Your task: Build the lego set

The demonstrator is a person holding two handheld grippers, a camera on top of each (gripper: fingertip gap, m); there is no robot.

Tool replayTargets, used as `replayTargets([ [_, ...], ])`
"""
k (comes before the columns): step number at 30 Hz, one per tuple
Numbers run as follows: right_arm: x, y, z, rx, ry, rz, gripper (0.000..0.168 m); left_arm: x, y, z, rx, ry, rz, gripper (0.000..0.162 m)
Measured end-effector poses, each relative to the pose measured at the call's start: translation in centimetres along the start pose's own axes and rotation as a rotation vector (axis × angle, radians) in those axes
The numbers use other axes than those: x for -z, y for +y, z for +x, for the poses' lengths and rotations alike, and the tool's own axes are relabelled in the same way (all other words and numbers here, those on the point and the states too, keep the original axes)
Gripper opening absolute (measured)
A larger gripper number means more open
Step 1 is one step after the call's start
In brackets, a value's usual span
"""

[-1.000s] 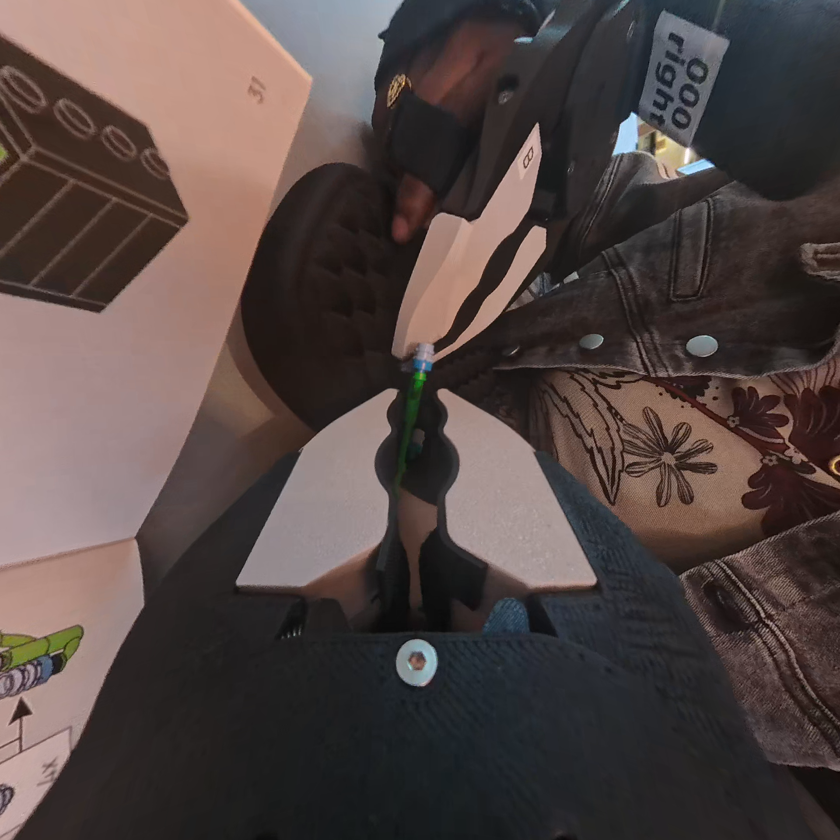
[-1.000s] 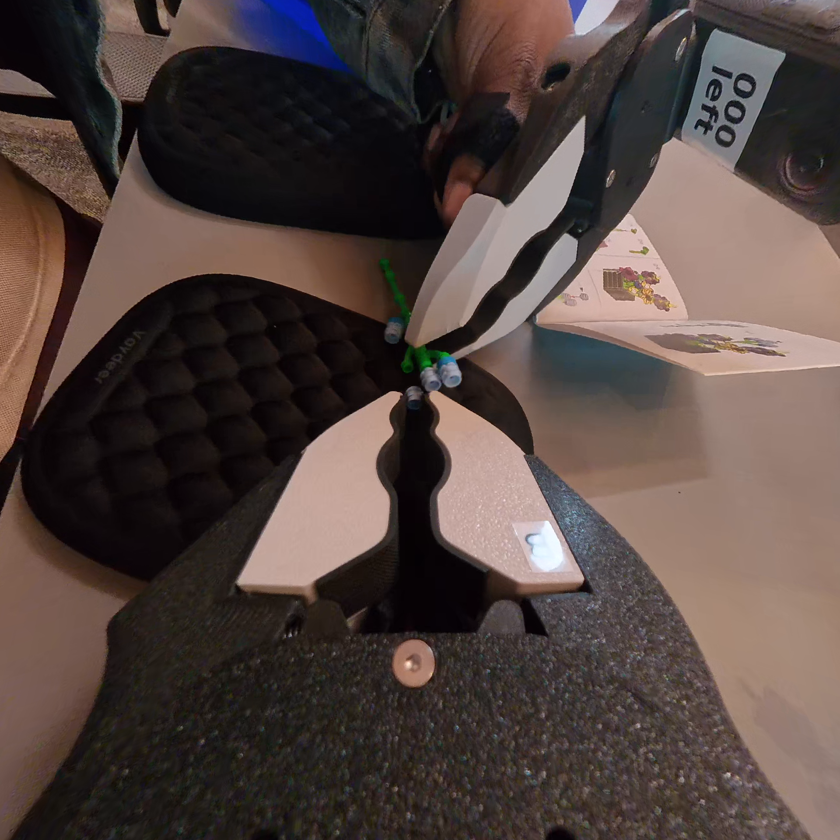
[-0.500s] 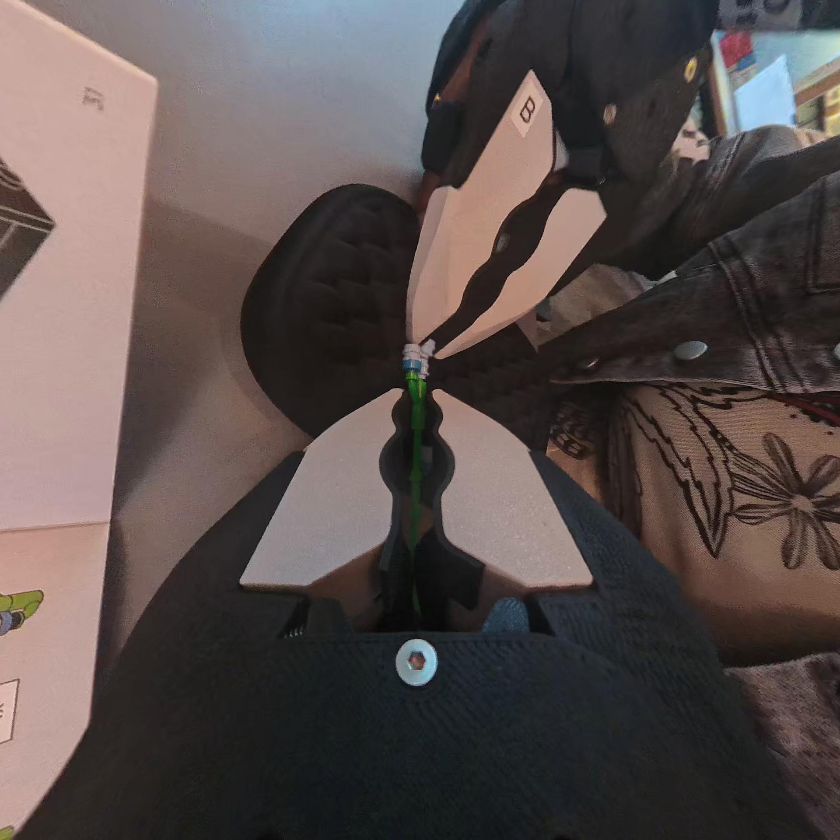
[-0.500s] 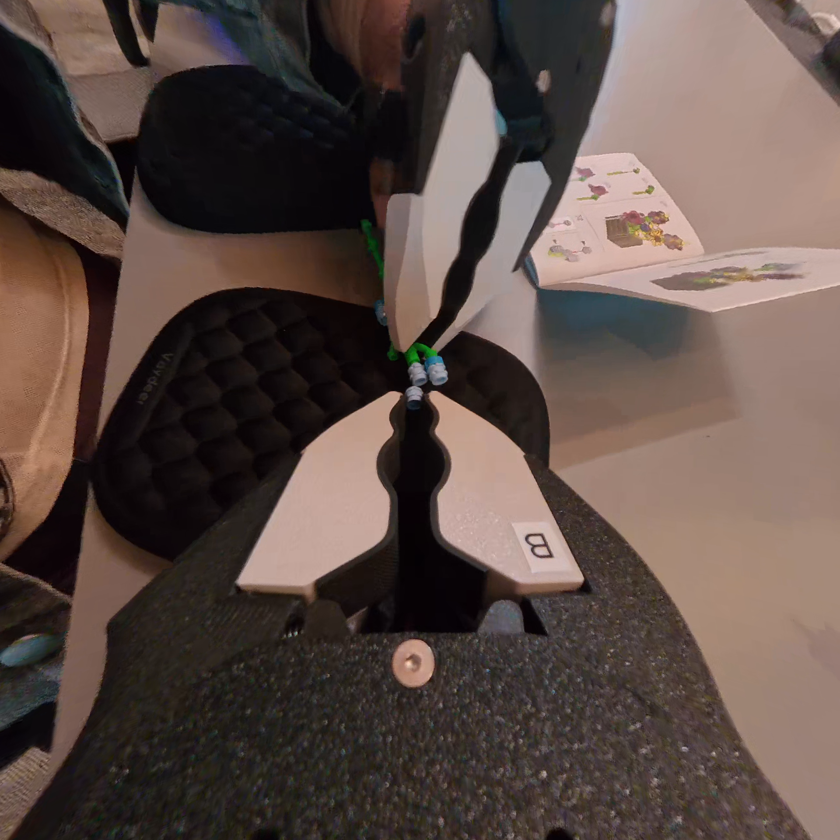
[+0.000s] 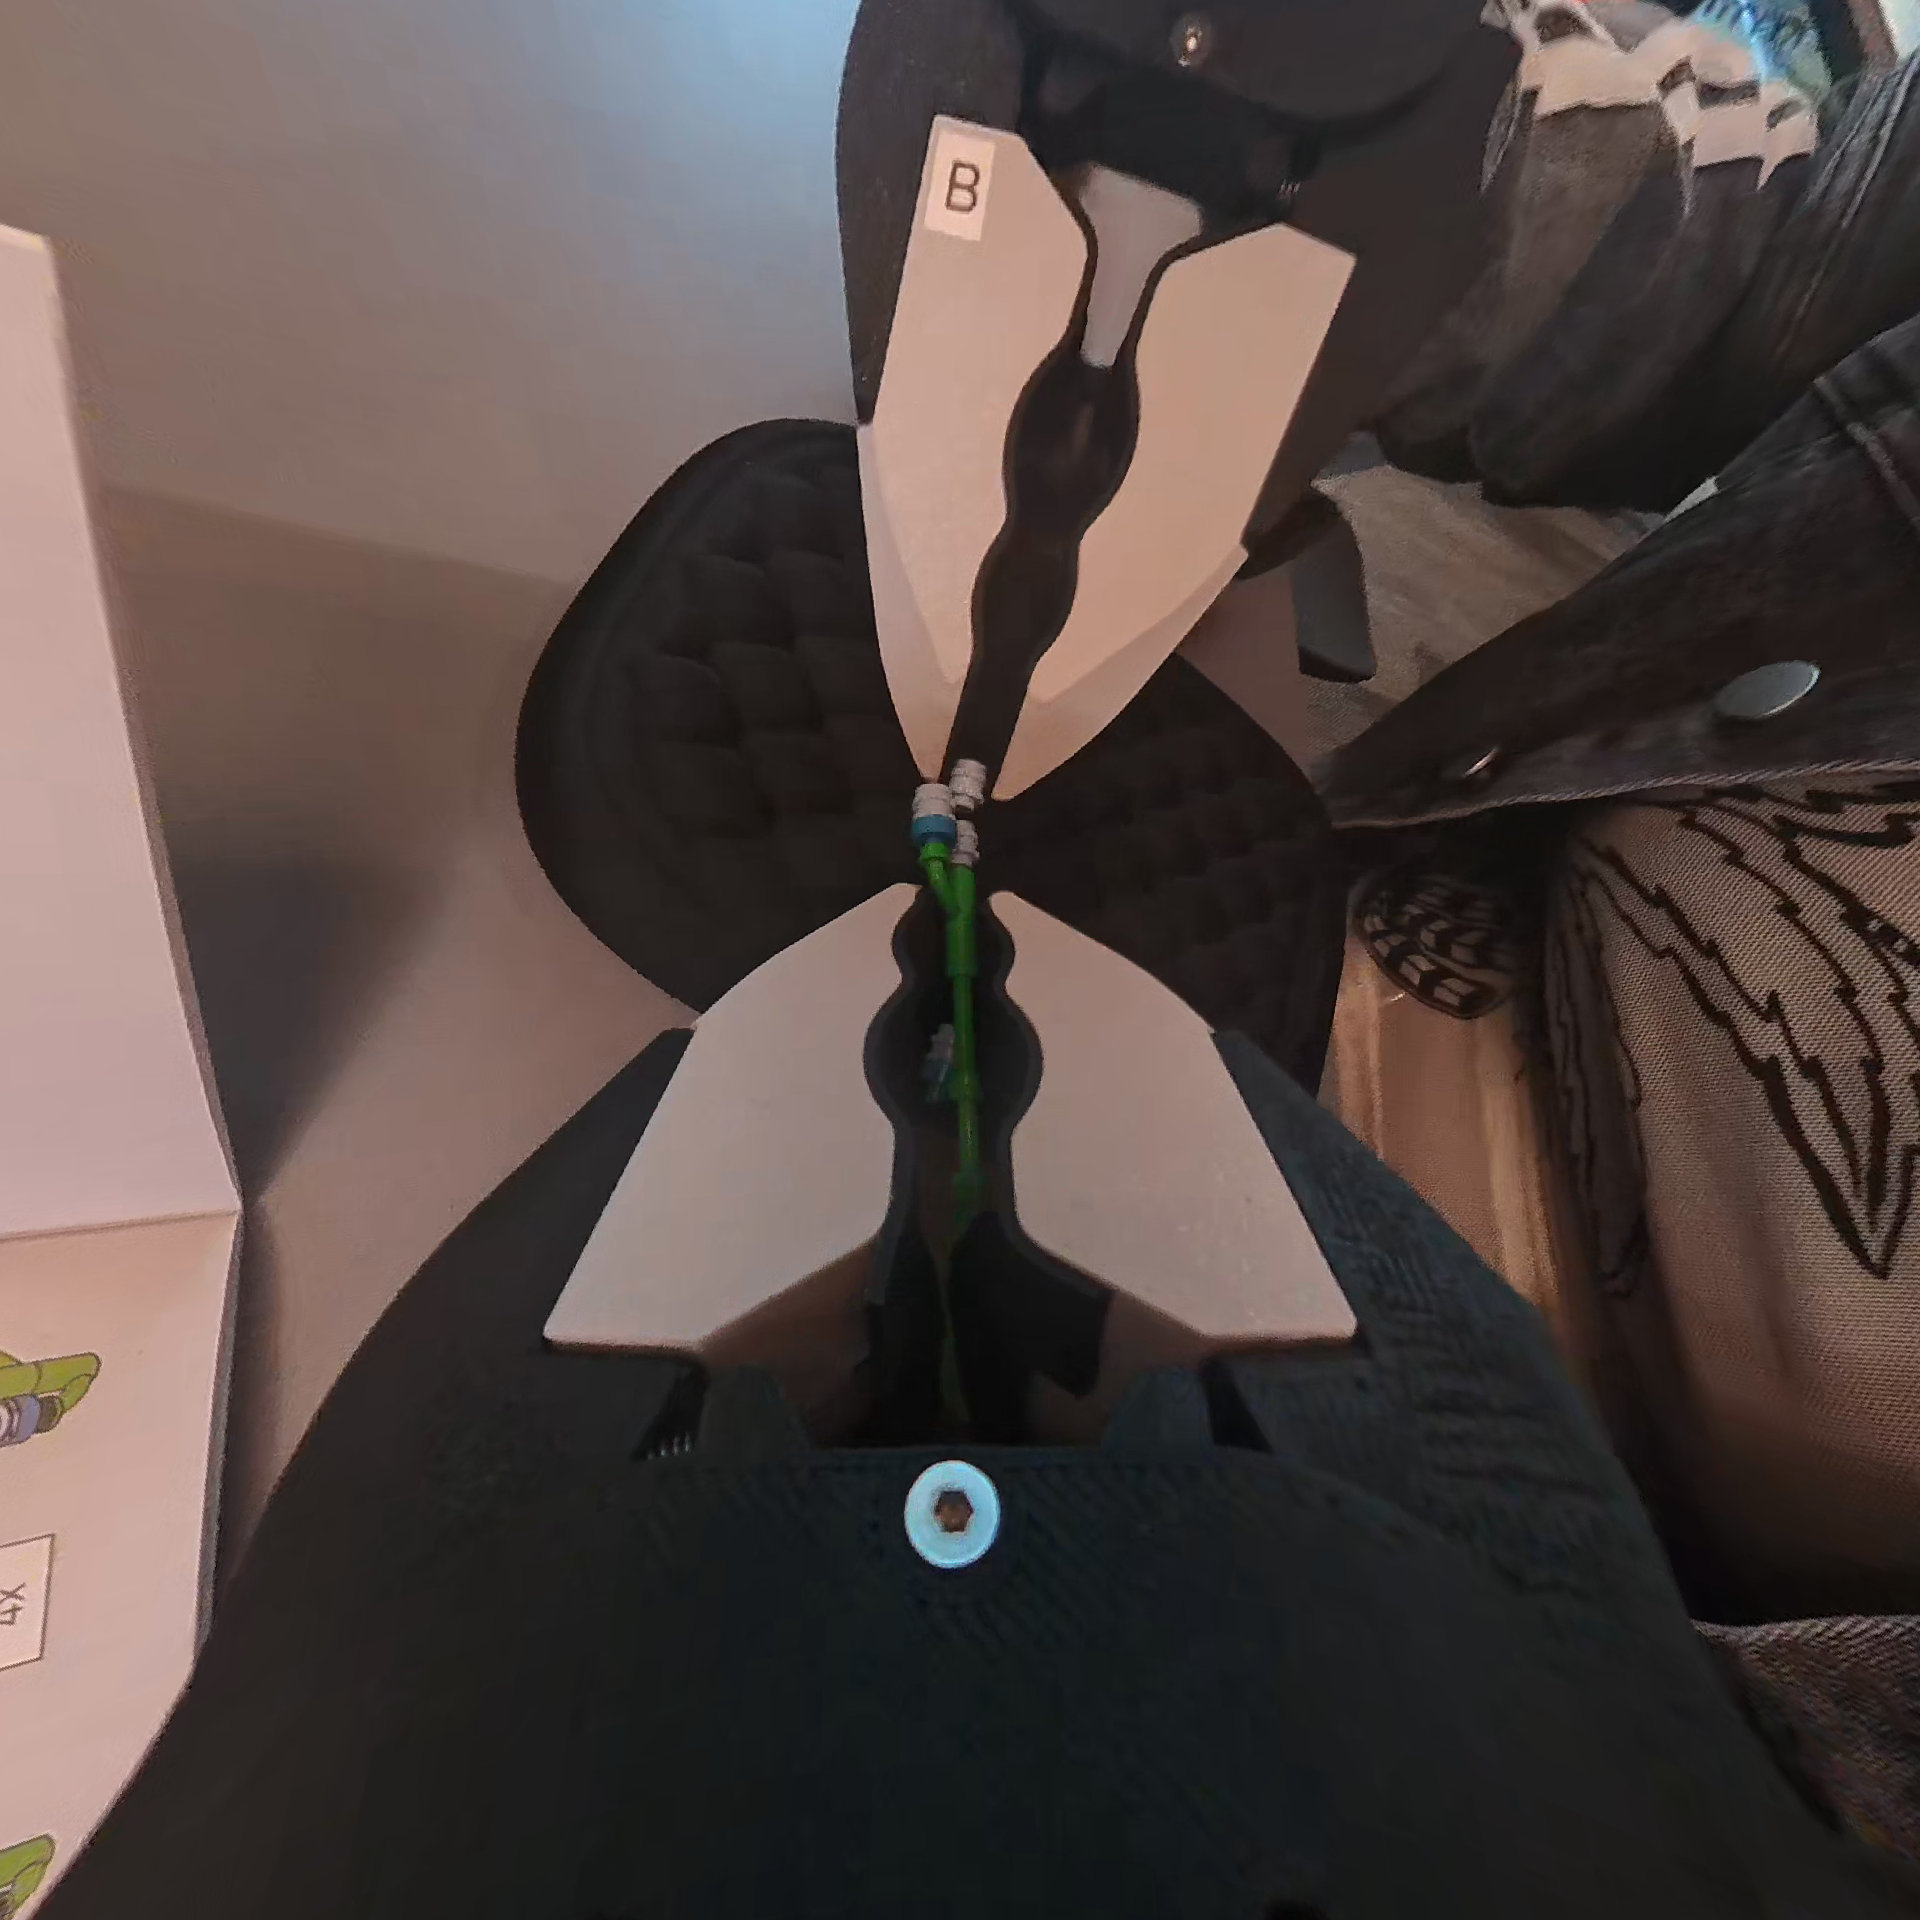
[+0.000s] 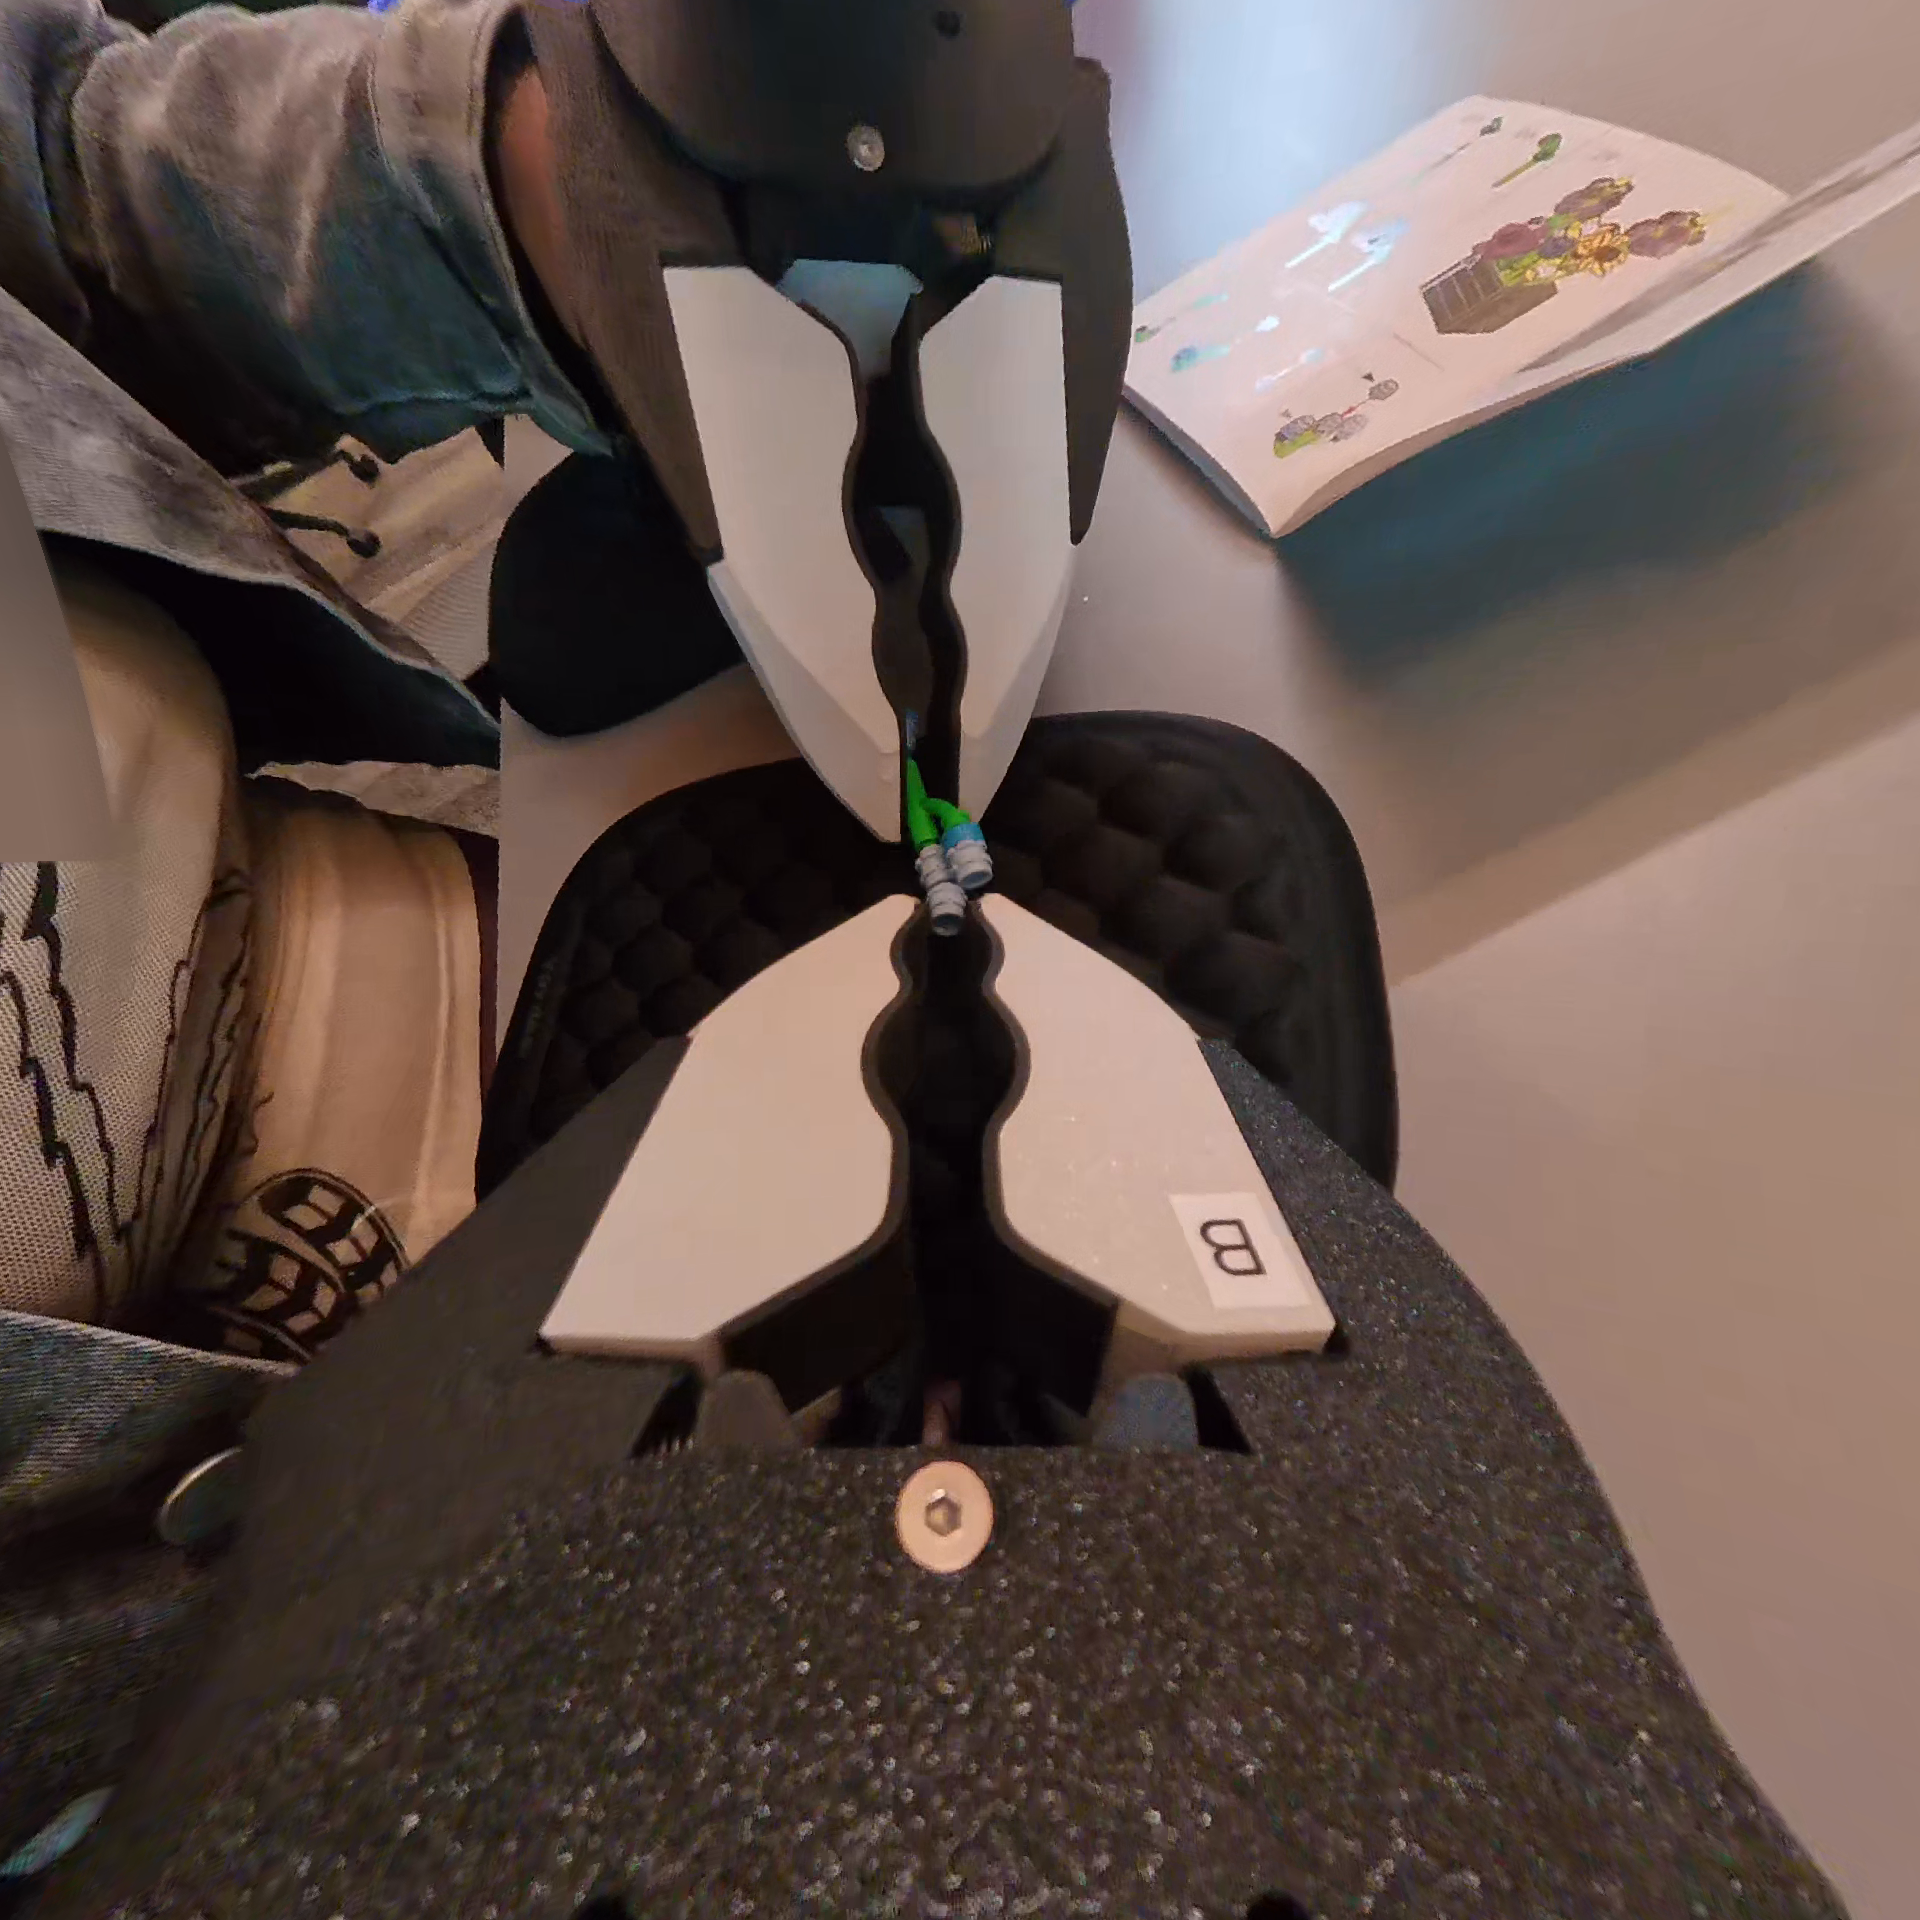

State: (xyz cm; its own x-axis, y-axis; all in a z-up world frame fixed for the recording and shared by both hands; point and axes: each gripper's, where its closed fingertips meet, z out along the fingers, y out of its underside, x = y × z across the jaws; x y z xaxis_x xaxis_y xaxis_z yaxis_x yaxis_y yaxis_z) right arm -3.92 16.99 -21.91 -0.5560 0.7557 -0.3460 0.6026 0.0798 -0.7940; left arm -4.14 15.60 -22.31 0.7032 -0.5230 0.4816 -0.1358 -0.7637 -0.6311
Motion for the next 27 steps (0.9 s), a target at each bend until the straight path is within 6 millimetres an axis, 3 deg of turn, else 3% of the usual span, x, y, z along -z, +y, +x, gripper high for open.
replayTargets([
  [1,-0.1,0.1,0.0,0.009,0.0,-0.01,0.007,-0.1,0.1,0.0,-0.016,-0.007,-0.003,0.01],
  [27,0.0,-0.9,-1.0,-0.075,-0.139,0.071,0.007,0.6,-0.3,1.0,-0.074,0.053,0.079,0.006],
])
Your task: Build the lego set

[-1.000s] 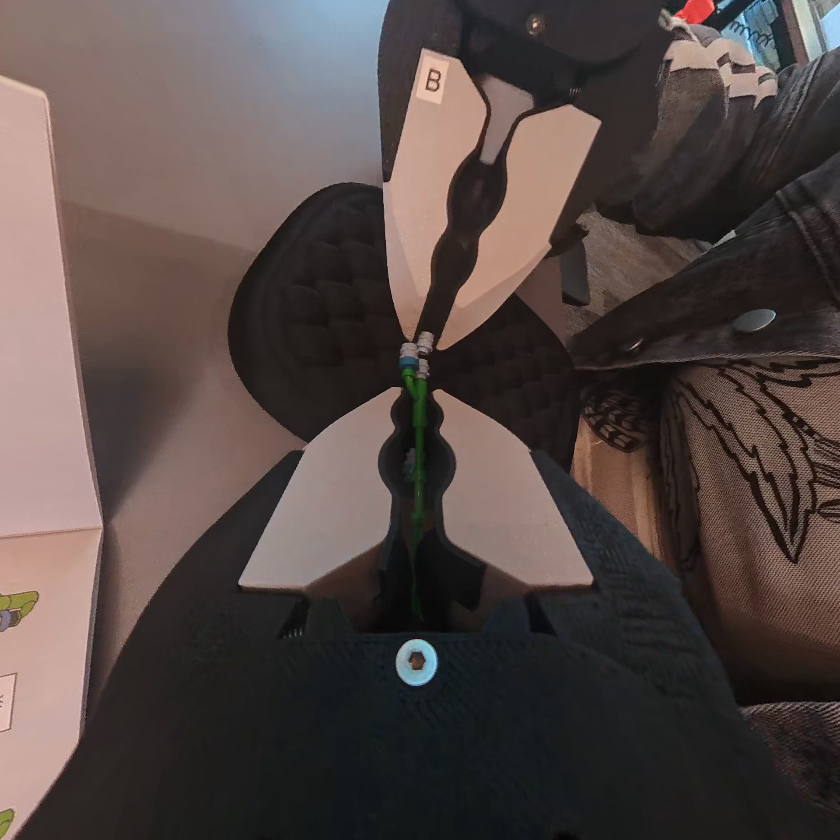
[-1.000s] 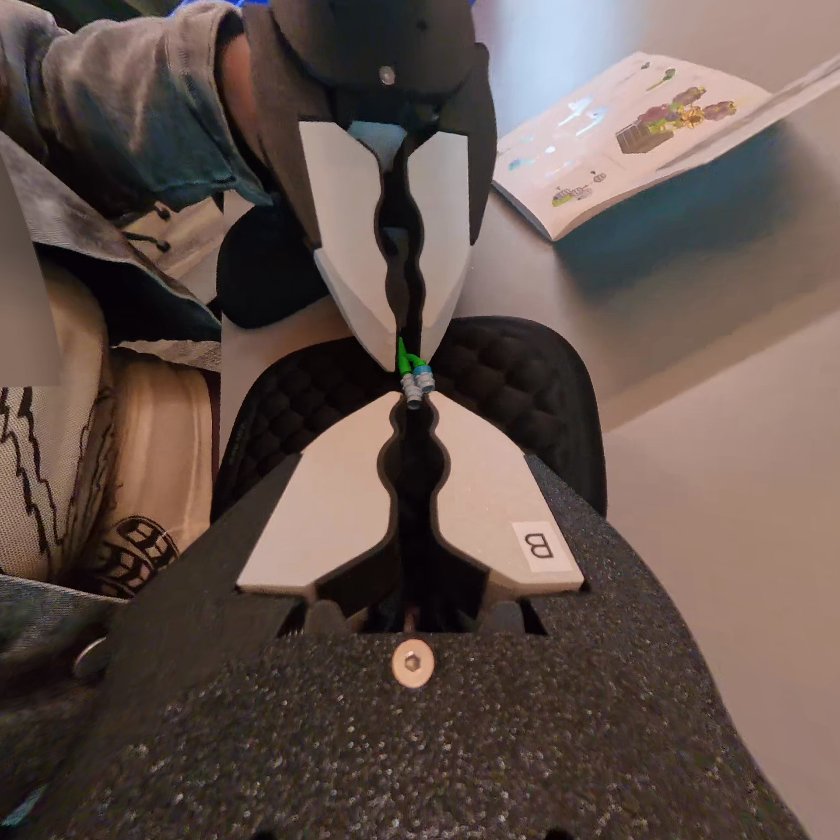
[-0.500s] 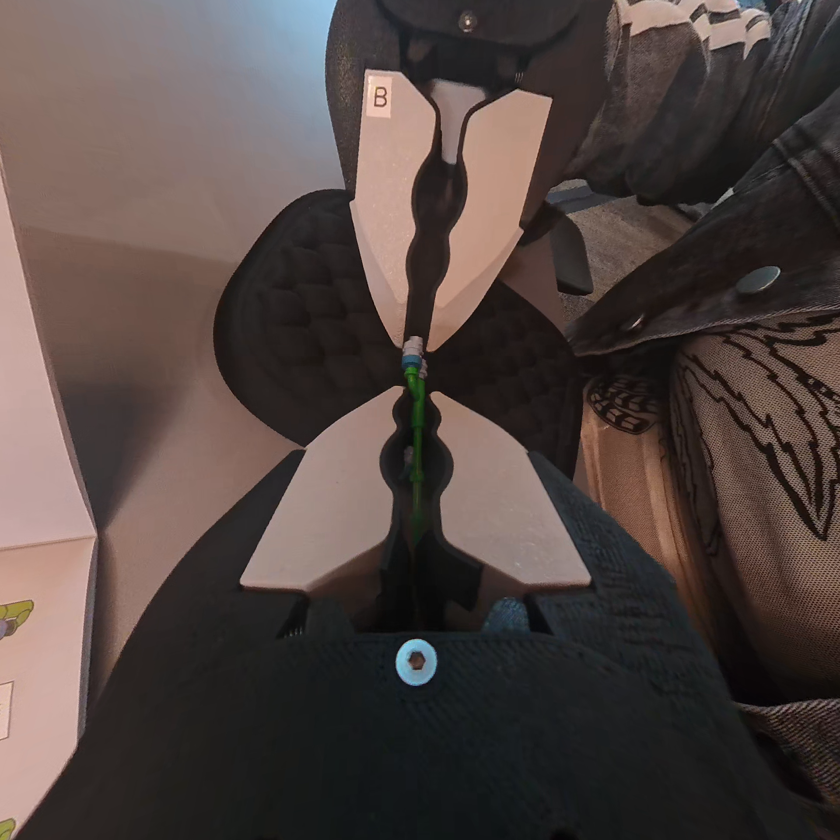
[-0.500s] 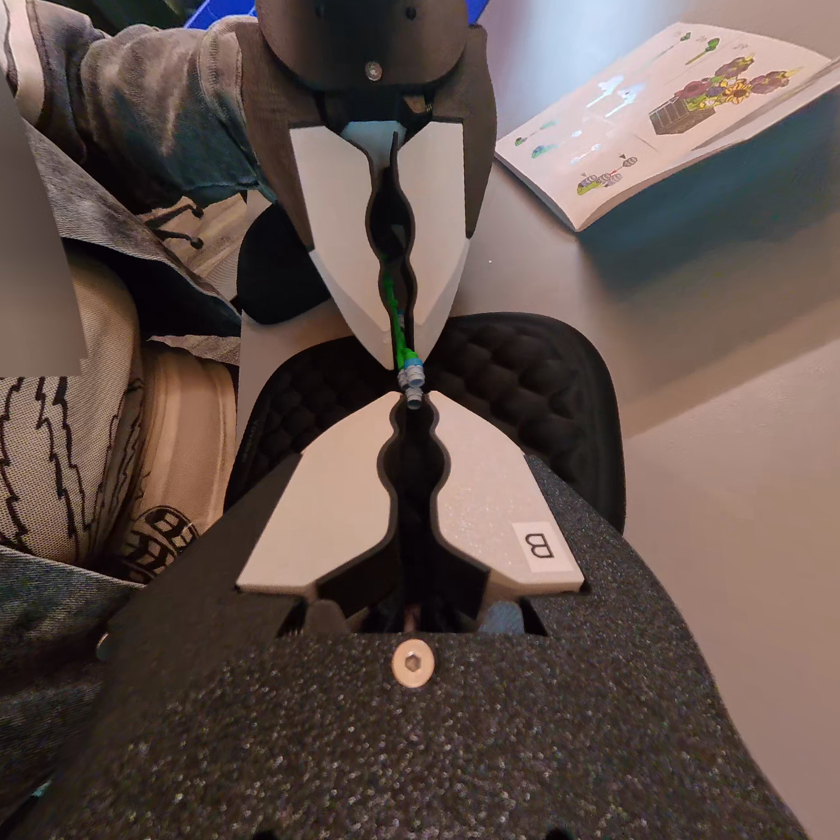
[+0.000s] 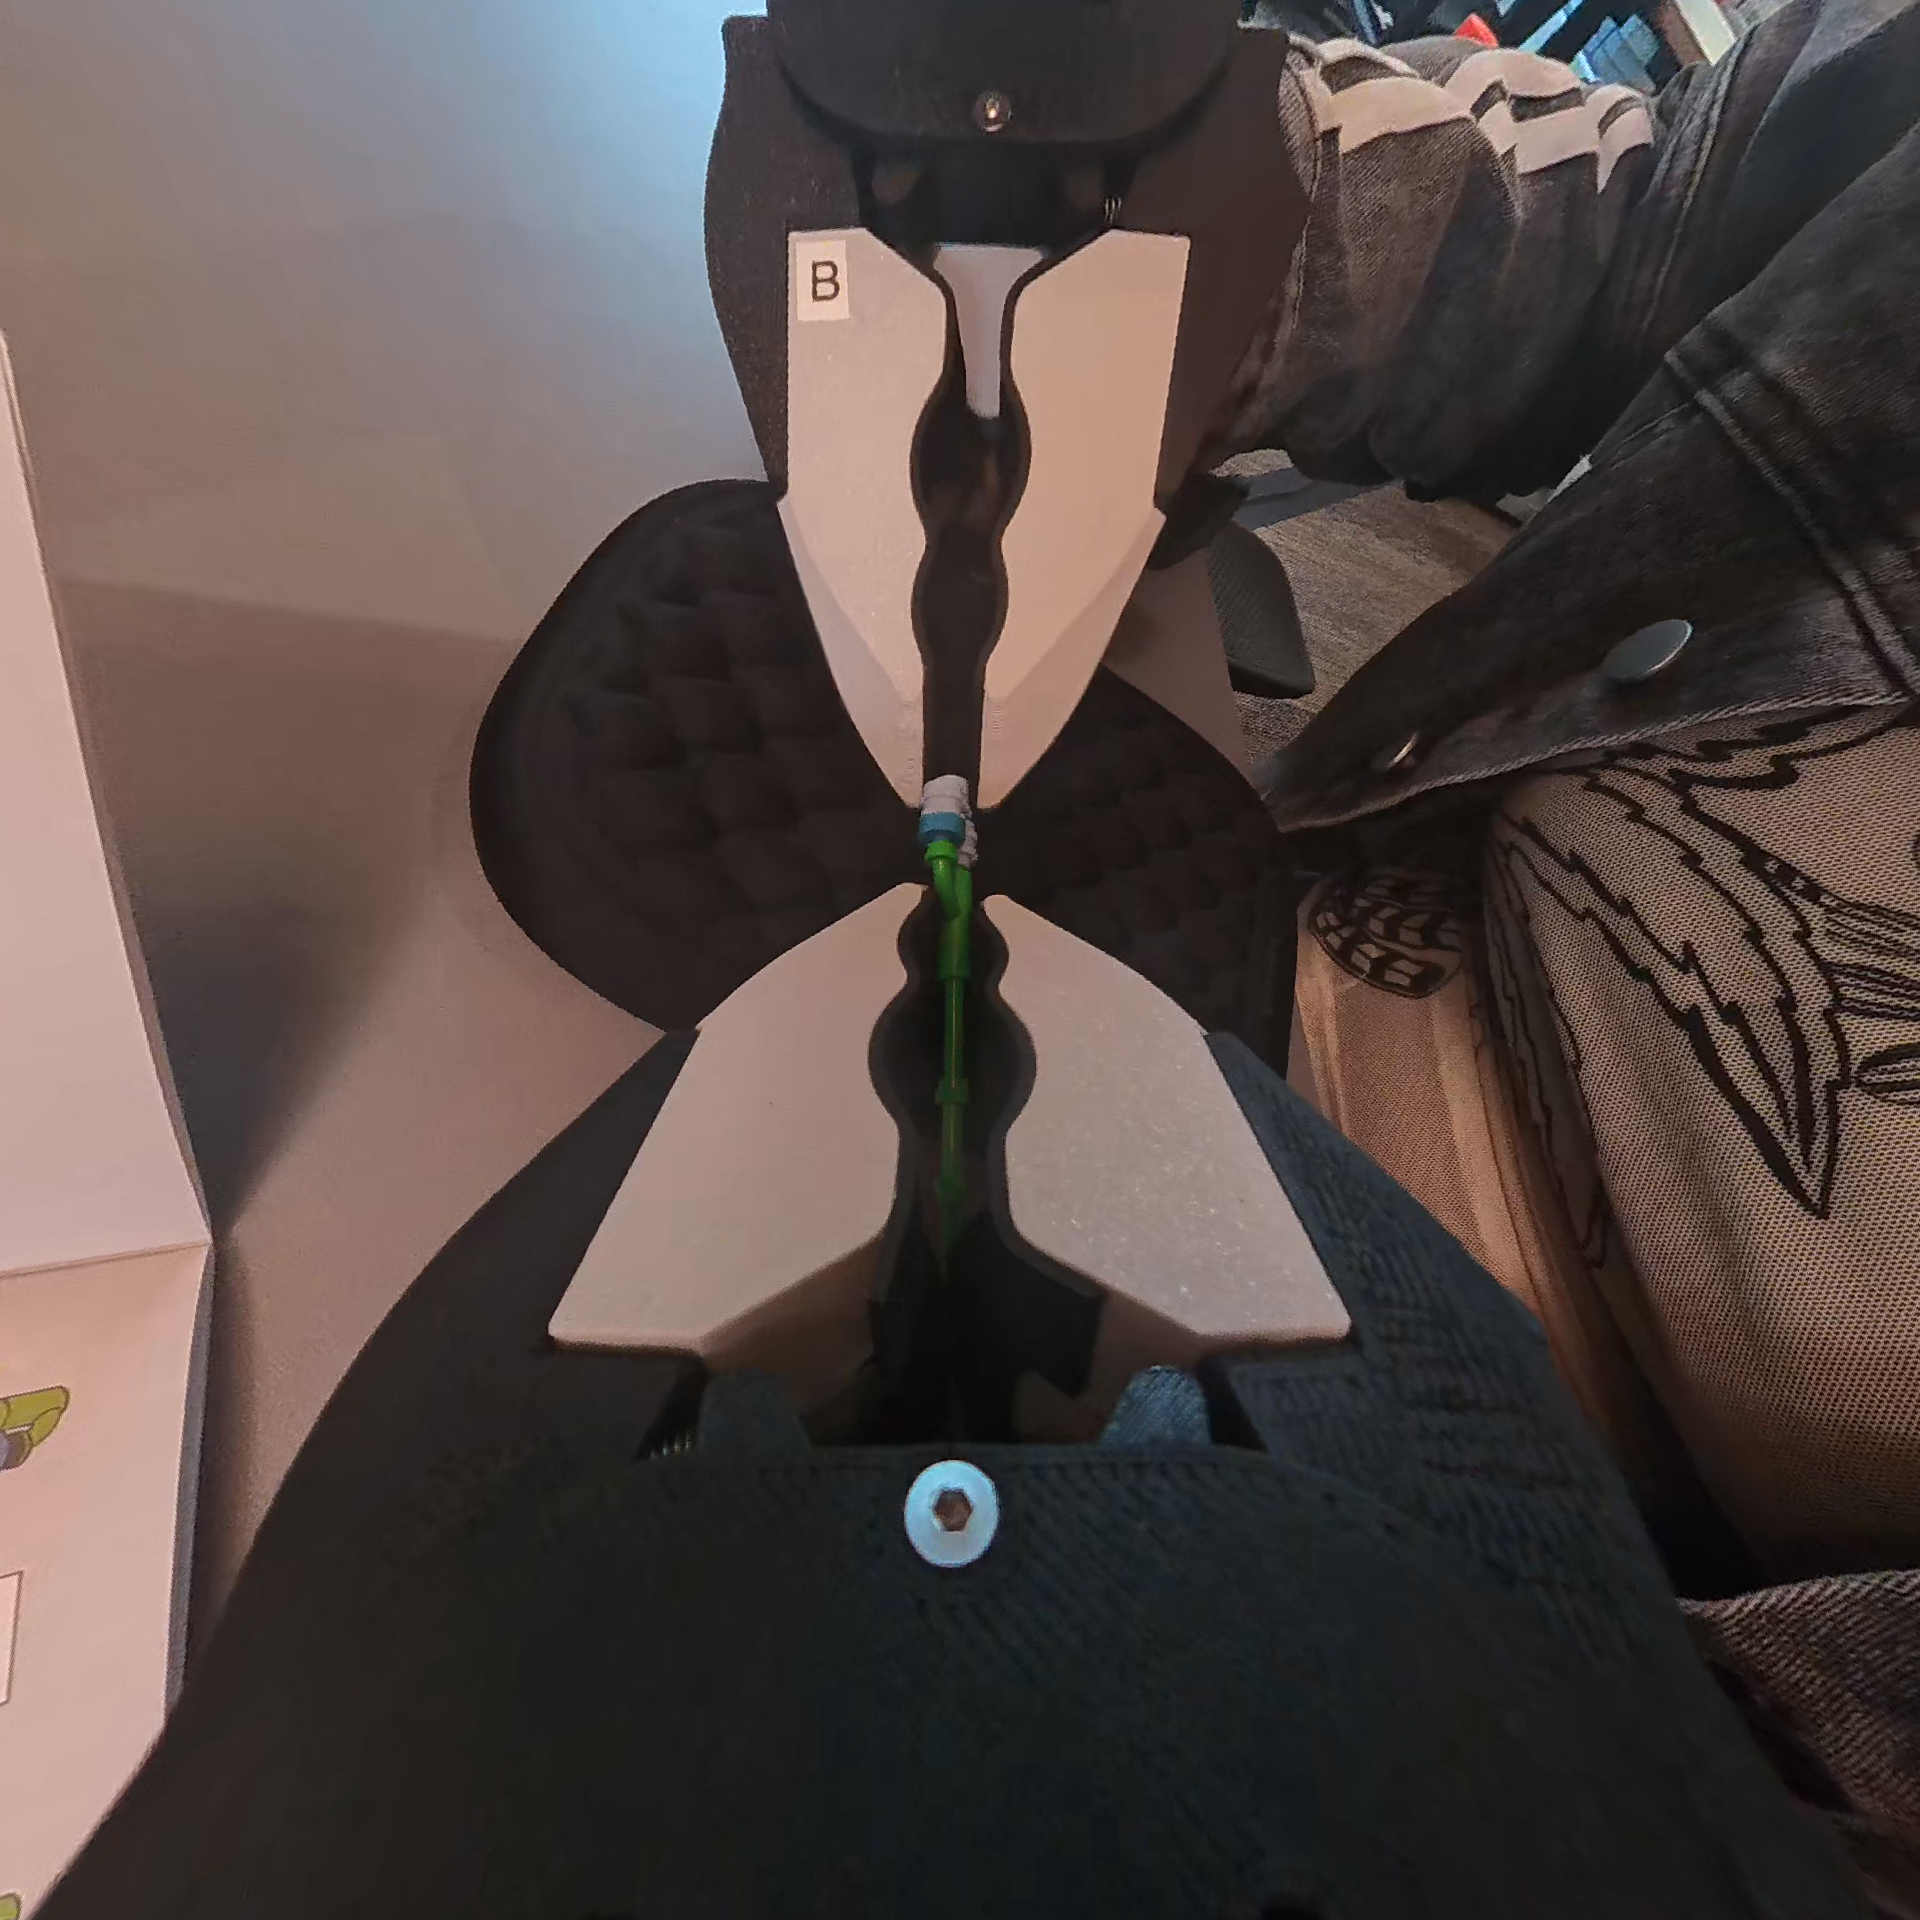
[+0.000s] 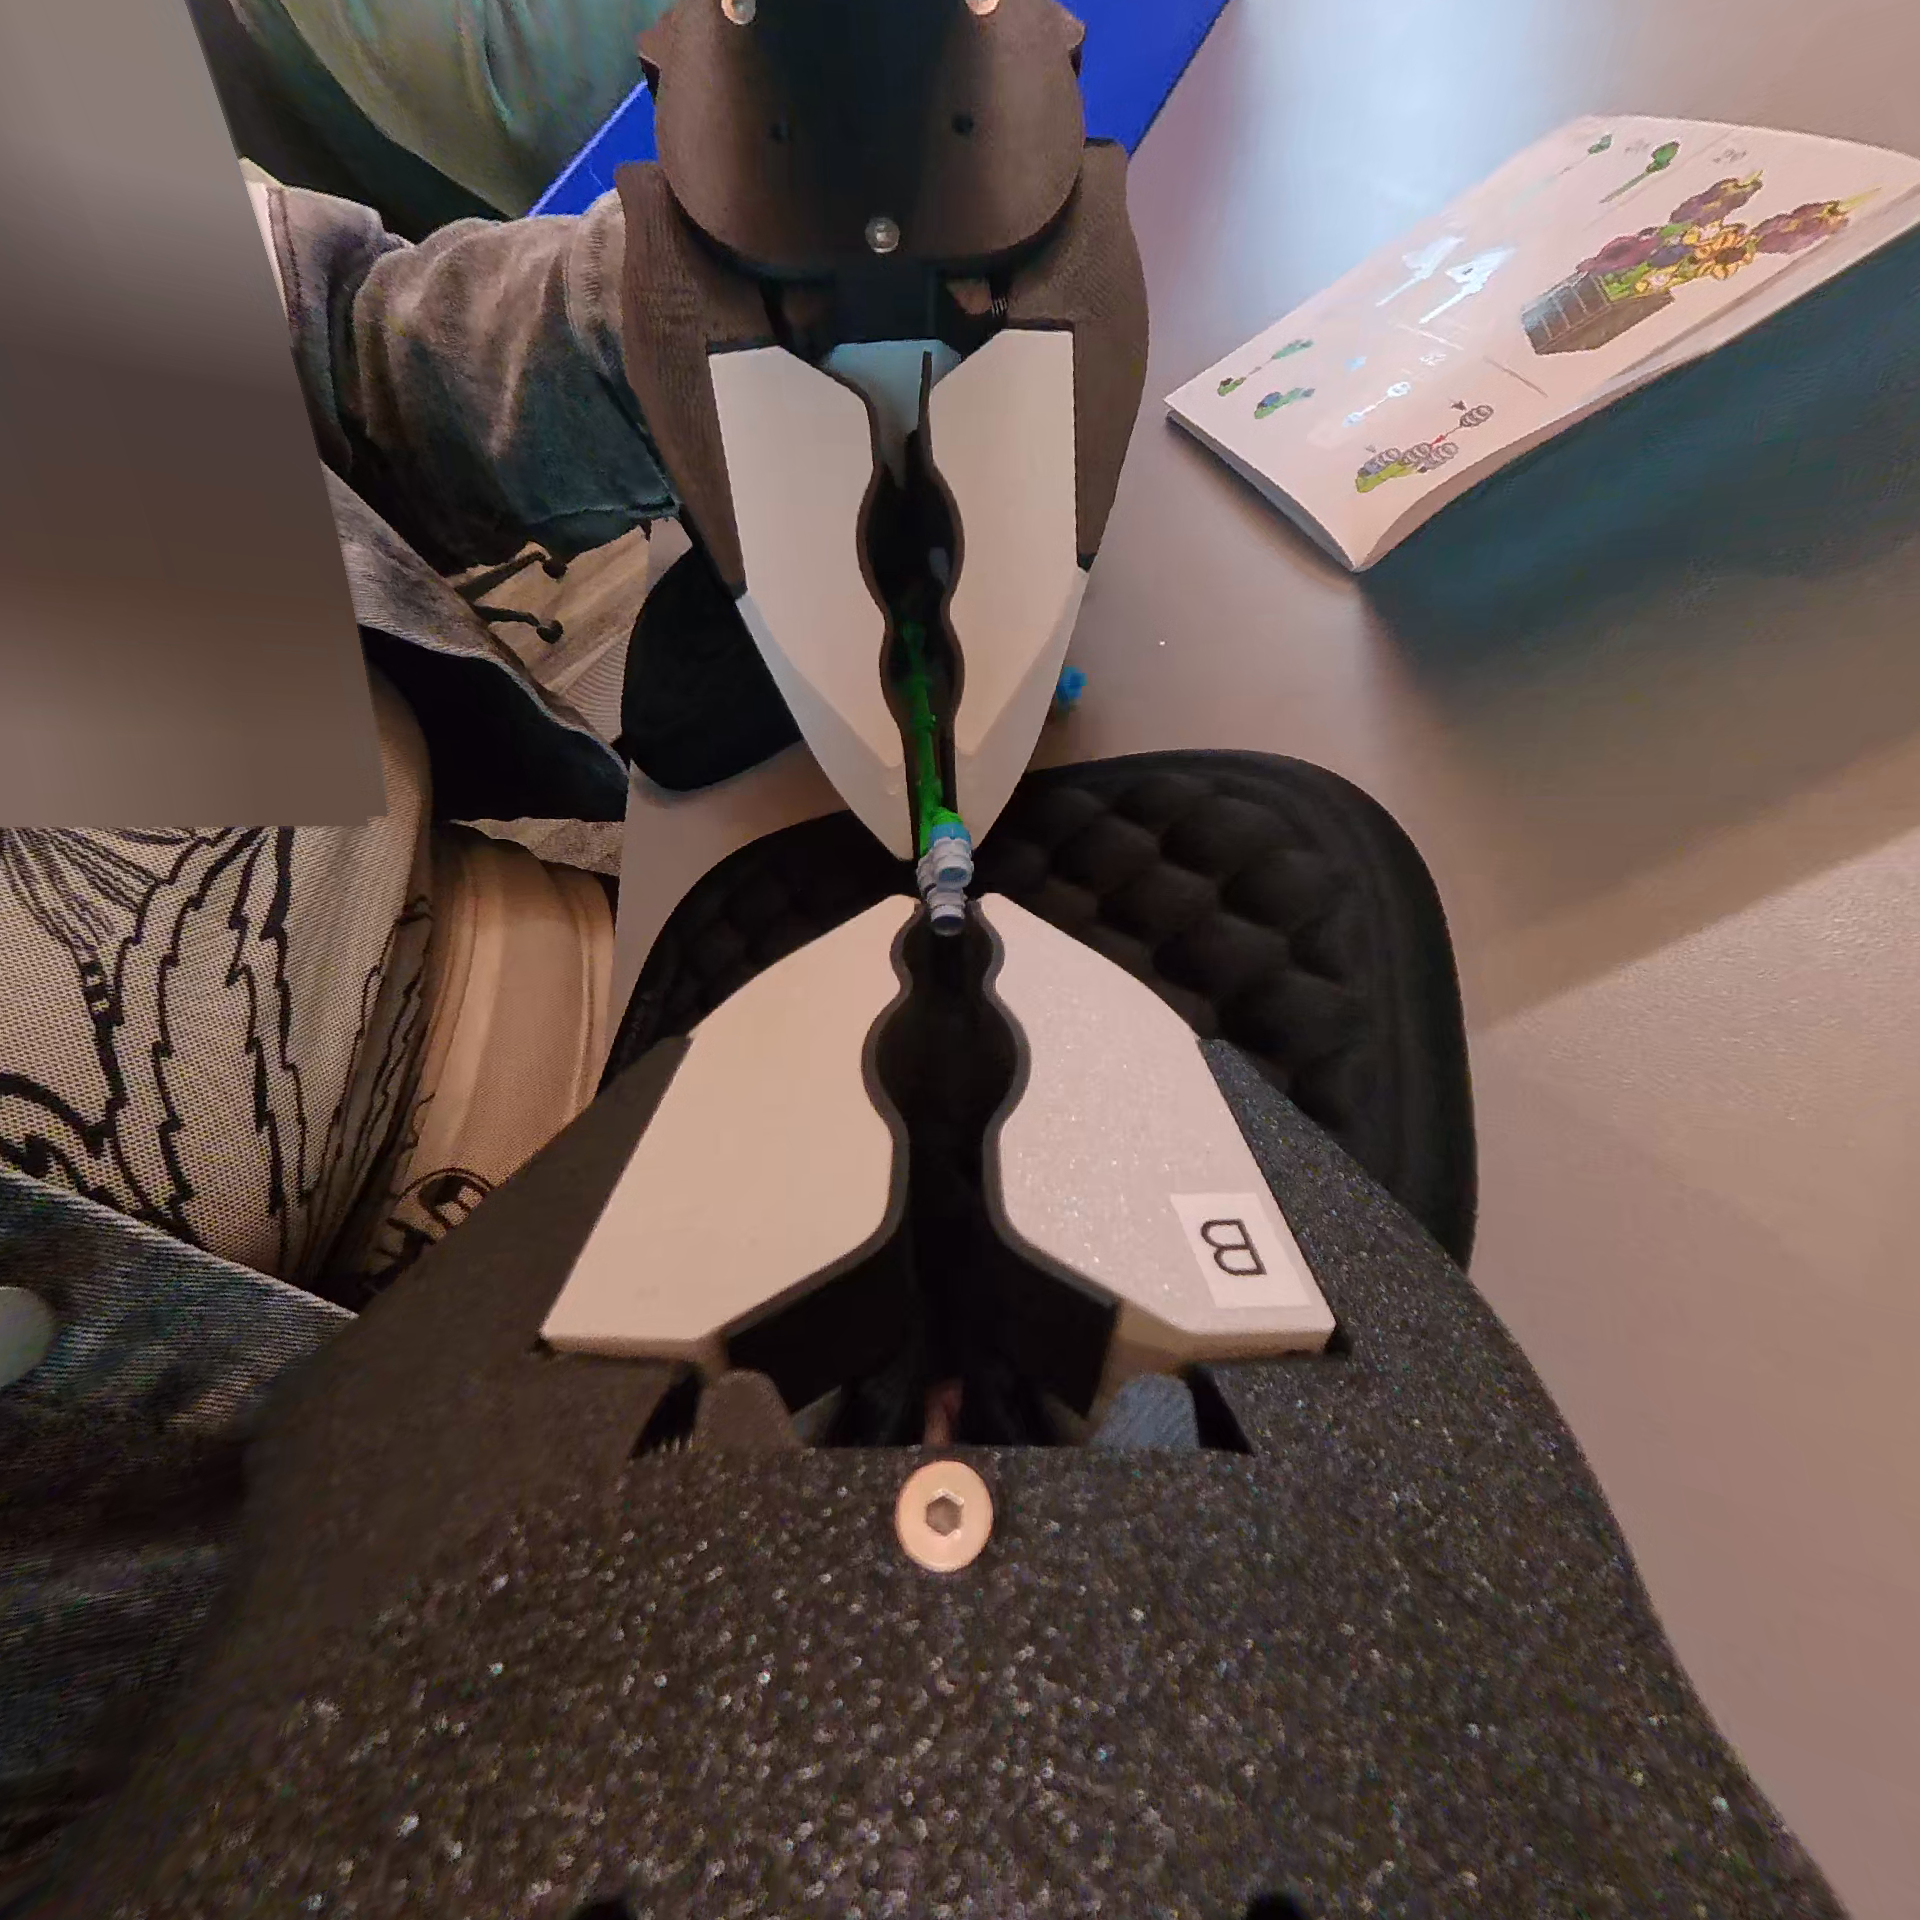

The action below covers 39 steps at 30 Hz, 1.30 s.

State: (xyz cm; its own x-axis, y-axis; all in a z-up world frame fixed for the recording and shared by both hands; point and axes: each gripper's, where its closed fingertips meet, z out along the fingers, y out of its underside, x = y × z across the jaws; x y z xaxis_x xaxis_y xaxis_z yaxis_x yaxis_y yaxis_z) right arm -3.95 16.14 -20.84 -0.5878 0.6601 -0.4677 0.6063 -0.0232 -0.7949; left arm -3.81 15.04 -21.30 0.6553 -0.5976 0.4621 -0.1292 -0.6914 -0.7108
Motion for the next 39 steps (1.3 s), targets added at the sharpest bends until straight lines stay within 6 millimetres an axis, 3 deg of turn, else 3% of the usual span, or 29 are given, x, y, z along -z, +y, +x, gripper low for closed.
replayTargets([
  [15,-0.1,-0.3,0.0,-0.029,0.001,0.026,0.006,0.1,-0.1,-0.1,-0.001,-0.009,0.02,0.005],
  [24,0.6,-2.9,-0.2,-0.118,-0.027,0.251,0.007,1.8,-2.1,0.1,0.03,0.009,0.191,0.005],
  [39,0.3,-2.4,-0.4,-0.115,-0.042,0.217,0.007,1.6,-1.7,0.2,0.012,0.015,0.168,0.004],
])
